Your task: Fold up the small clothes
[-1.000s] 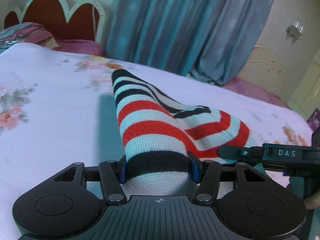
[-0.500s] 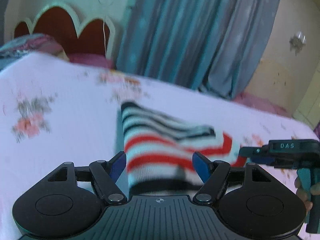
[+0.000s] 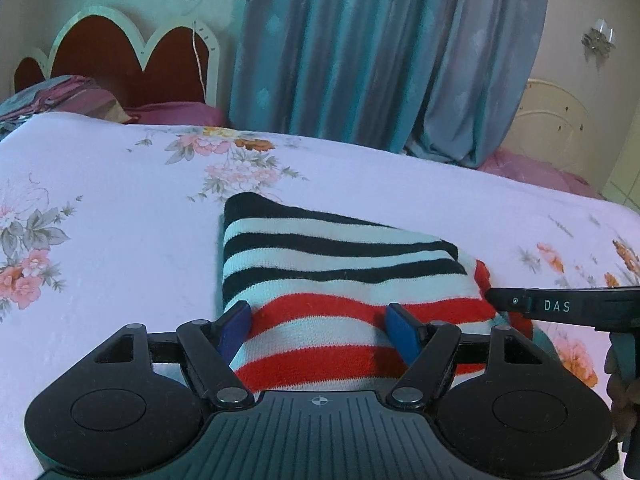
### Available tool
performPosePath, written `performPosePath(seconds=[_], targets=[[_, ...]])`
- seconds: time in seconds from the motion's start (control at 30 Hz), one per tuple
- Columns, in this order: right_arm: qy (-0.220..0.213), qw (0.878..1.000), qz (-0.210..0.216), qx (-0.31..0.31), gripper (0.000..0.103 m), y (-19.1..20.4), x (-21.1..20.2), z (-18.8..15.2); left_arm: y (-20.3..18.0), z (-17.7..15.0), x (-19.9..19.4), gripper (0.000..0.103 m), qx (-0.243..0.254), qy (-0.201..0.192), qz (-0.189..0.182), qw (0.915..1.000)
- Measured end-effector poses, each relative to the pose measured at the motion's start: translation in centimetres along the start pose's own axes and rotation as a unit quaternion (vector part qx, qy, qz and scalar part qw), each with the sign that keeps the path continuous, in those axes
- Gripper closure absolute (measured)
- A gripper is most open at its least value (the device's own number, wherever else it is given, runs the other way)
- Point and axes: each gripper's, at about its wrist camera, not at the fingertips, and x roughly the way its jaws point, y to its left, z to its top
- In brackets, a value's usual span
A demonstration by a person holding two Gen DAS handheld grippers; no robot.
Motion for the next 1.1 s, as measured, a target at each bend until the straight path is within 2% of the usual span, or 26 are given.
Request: performPosePath(seconds=[0.07,0.17,0.33,0.43,0.53,0.63,0.77,1.1], targets=[[0.003,1.0,0.008,0.011,0.084,-0.2,-0.6,0.0,0.1,0.0,-1.1,0.031,-0.003,-0.001,-0.006,1.0],[-0.015,0.999,0.028,0.017,0.082,-0.4,-2.9,-0.3,0.4,-0.5,-3.0,0.031,-0.005,0.006,-0.005,1.0],[-0.043,0.997,0.061,0.005,0.081,0.3,-7.2,-2.0,0.2,-2.7,-5.9,0.031,0.008,0.012,-0.005,0.9999],[-0.039,0.997,0.057,-0.02,0.081,1.1,-8.1,-3.8,-0.3,-4.2,-6.5,0.031,0.022,0.019,-0.003,0.9996],[-0.016,0.999,0.027,-0.043,0.081,1.3,-6.9,-5.6,-0.3,-4.4,-6.2,0.029,0.015,0.026,-0.002,0.9995],[-0.013,0.999,0.028,-0.021,0.081,0.8,-6.8,-6.2,-0.3,-4.1,-6.3,0.028,0.009,0.036,0.0,0.9993],[-0.025,0.999,0.036,-0.017,0.081,1.2,-8.9,-6.2,-0.7,-4.2,-7.3,0.028,0.02,0.036,0.005,0.9991],[-0.022,0.999,0.035,-0.004,0.08,1.1,-11.5,-8.7,-0.8,-6.7,-8.9,0.028,0.024,0.056,0.005,0.9981]])
